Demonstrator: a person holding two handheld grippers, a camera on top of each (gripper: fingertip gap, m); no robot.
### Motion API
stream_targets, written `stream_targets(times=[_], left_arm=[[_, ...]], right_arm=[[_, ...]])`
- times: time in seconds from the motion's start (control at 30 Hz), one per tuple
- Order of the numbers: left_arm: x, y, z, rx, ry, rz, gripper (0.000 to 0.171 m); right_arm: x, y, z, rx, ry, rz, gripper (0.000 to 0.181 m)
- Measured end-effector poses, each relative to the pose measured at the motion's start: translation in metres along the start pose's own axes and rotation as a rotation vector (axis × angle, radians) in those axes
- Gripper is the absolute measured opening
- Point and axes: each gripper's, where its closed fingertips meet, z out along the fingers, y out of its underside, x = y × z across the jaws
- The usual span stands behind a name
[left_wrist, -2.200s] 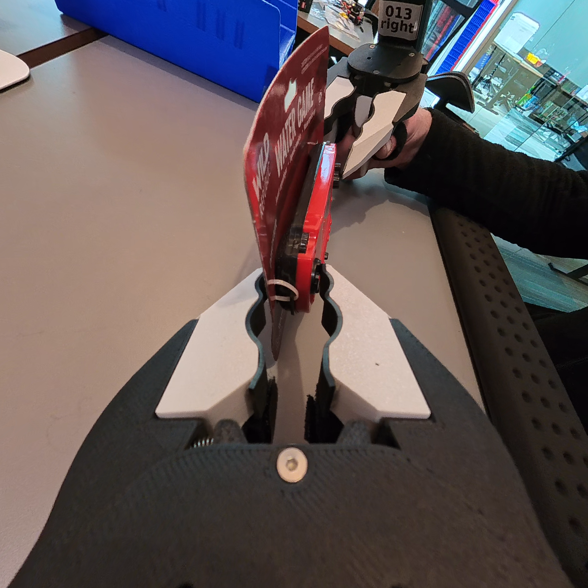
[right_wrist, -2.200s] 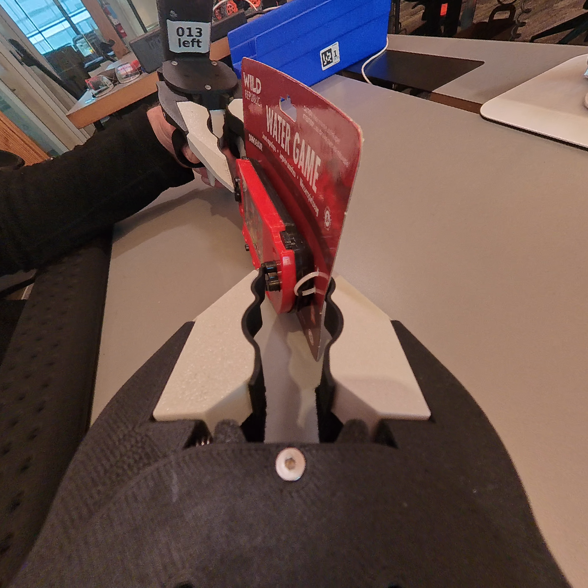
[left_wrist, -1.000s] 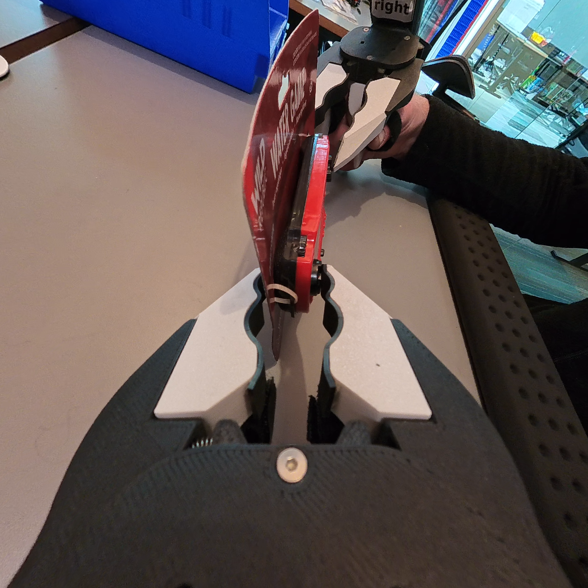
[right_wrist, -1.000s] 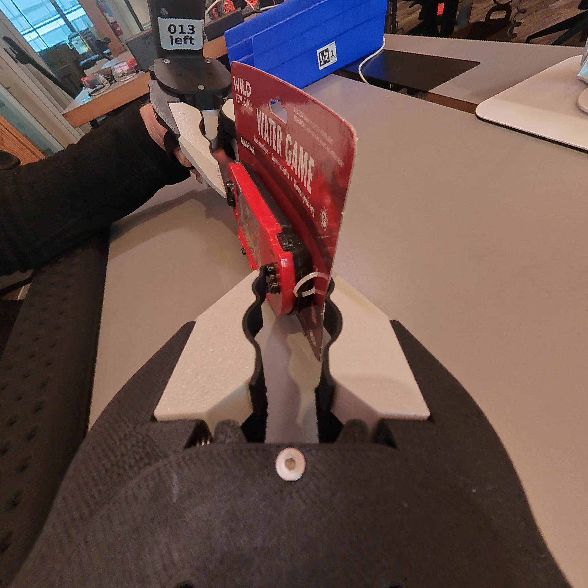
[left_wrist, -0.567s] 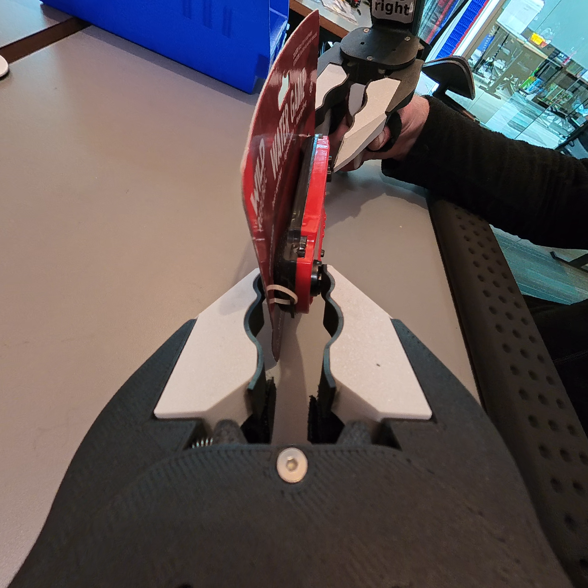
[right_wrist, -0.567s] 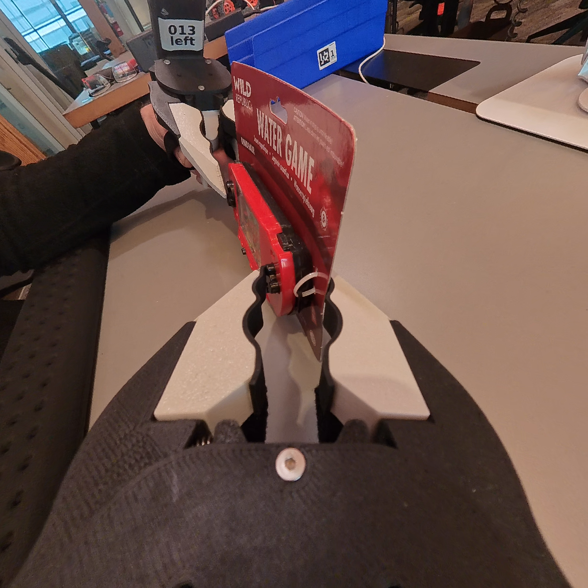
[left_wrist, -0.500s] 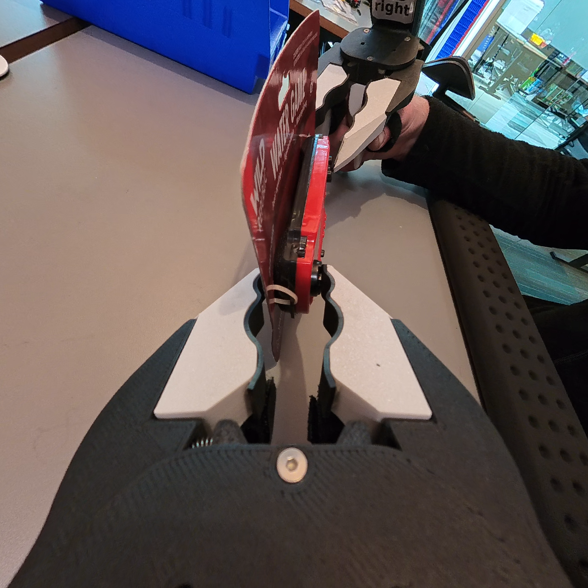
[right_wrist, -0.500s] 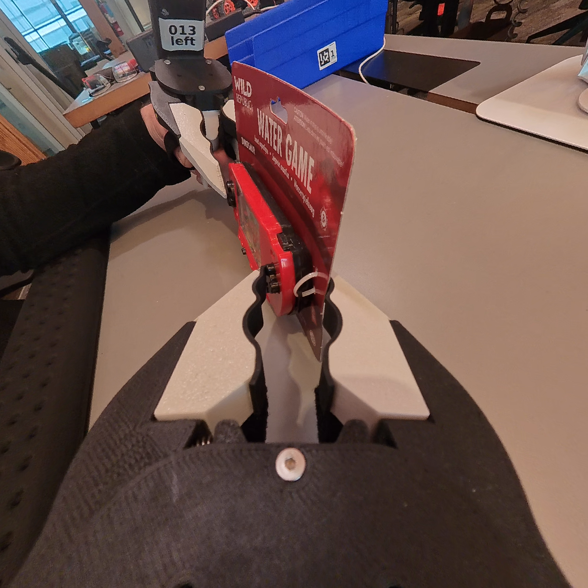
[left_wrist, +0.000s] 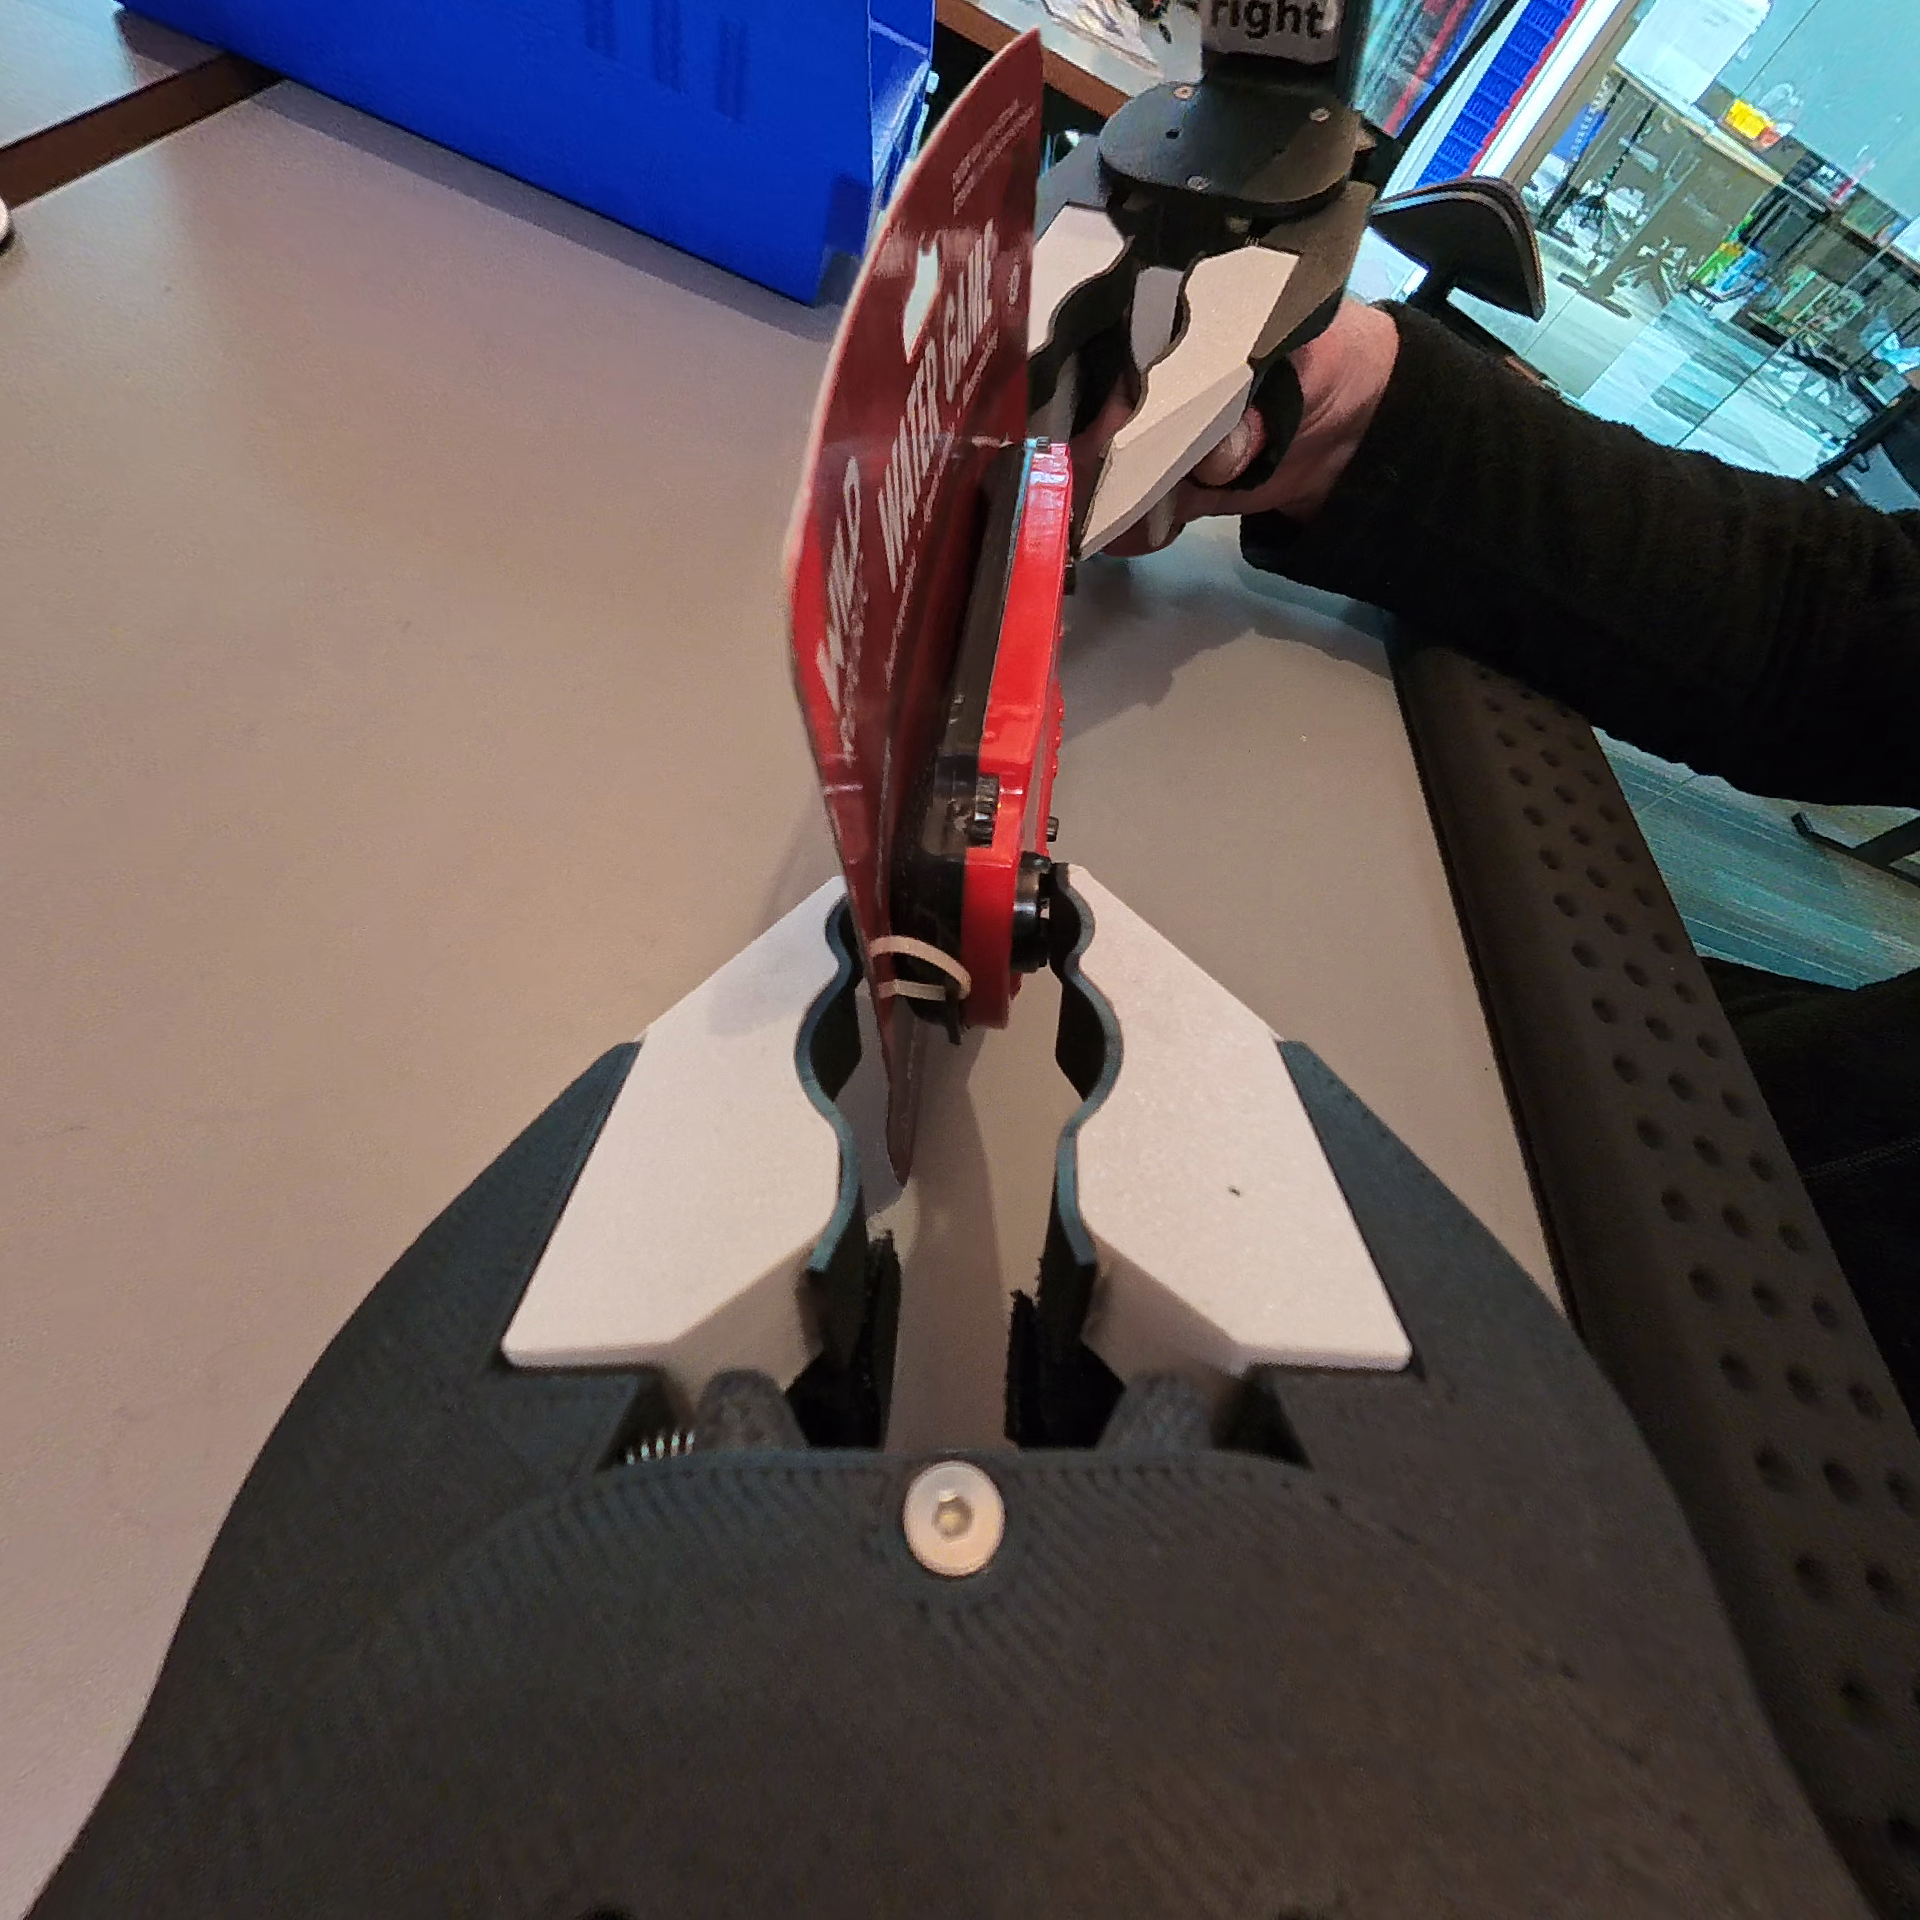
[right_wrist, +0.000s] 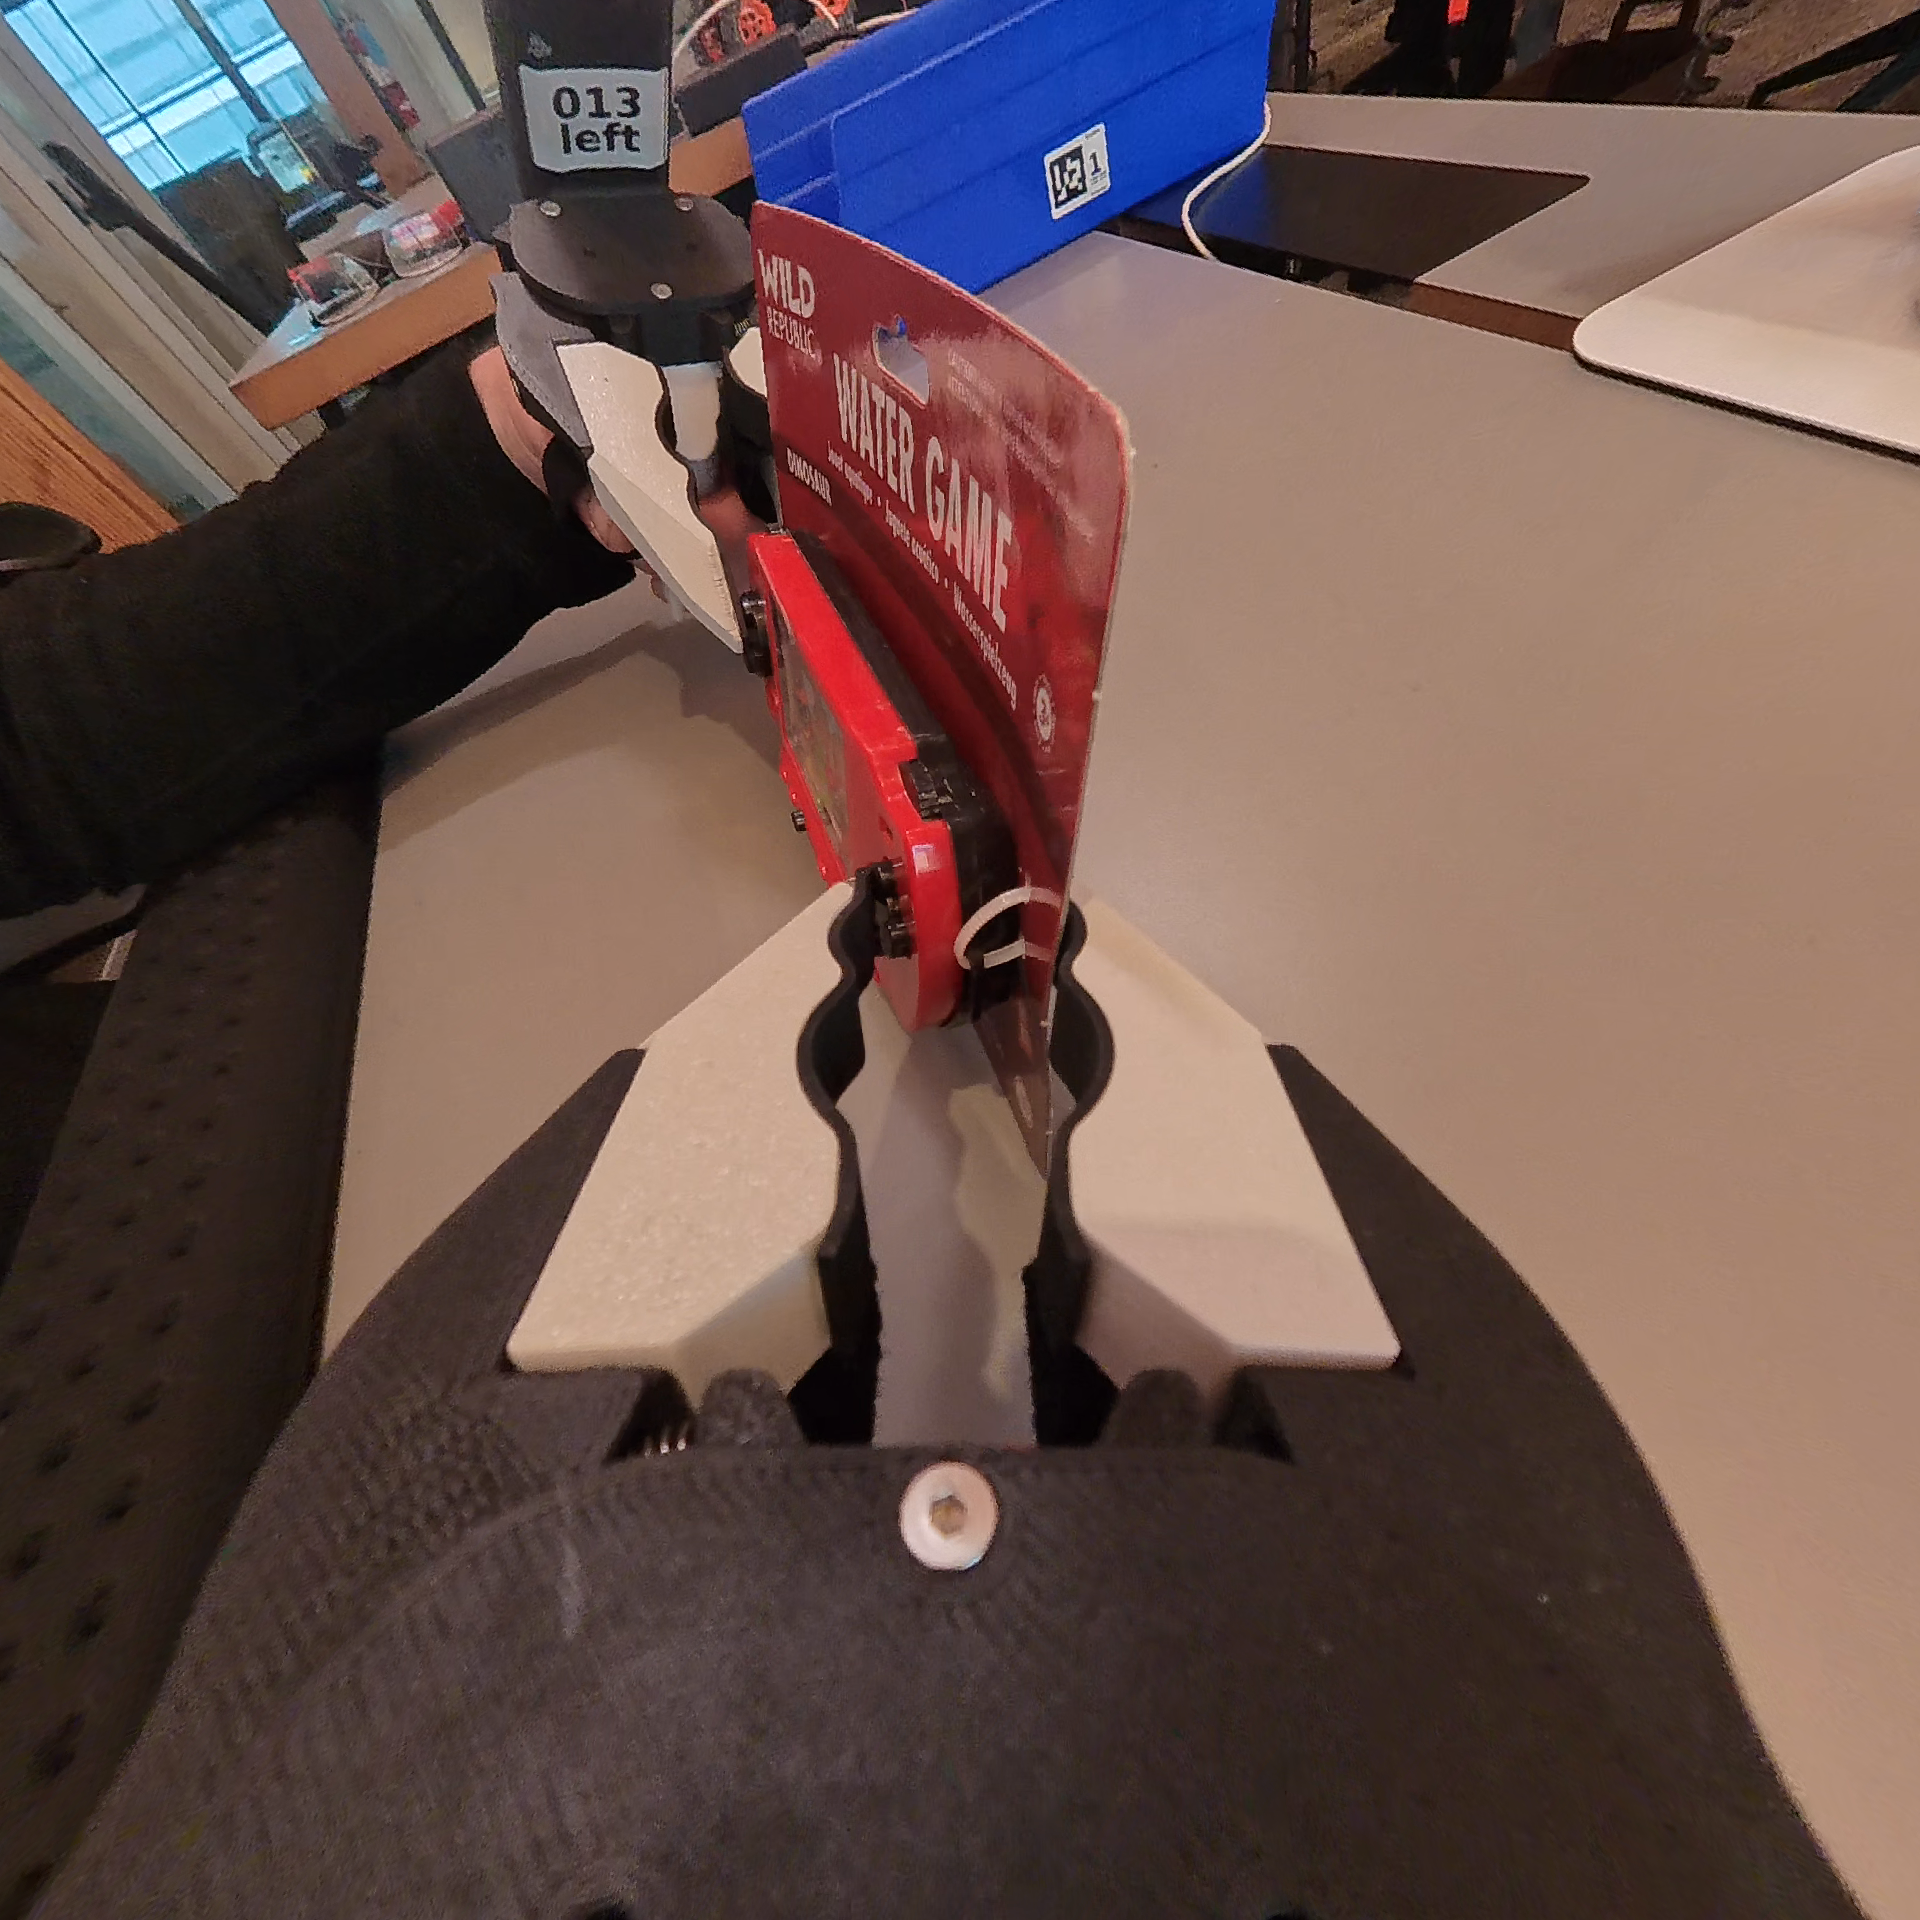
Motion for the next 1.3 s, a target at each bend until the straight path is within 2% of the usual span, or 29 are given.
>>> stream_targets(times=[0.33, 0.47, 0.67, 0.93, 1.3], left_arm=[[0.0, 0.0, 0.001, 0.012, 0.022, -0.026, 0.031], [0.003, -0.005, -0.002, 0.045, 0.076, -0.113, 0.03], [0.006, -0.016, -0.005, 0.098, 0.145, -0.254, 0.028], [-0.001, -0.019, -0.005, 0.107, 0.108, -0.253, 0.028], [0.003, -0.023, -0.005, 0.114, 0.111, -0.227, 0.028]], right_arm=[[-0.001, -0.002, -0.001, 0.01, -0.007, 0.016, 0.031], [-0.001, -0.013, -0.003, 0.042, -0.037, 0.118, 0.03], [-0.001, -0.006, -0.002, -0.005, -0.128, 0.267, 0.03], [0.002, -0.009, 0.003, -0.042, -0.055, 0.135, 0.025], [0.002, -0.012, 0.001, 0.0, -0.071, 0.144, 0.027]])
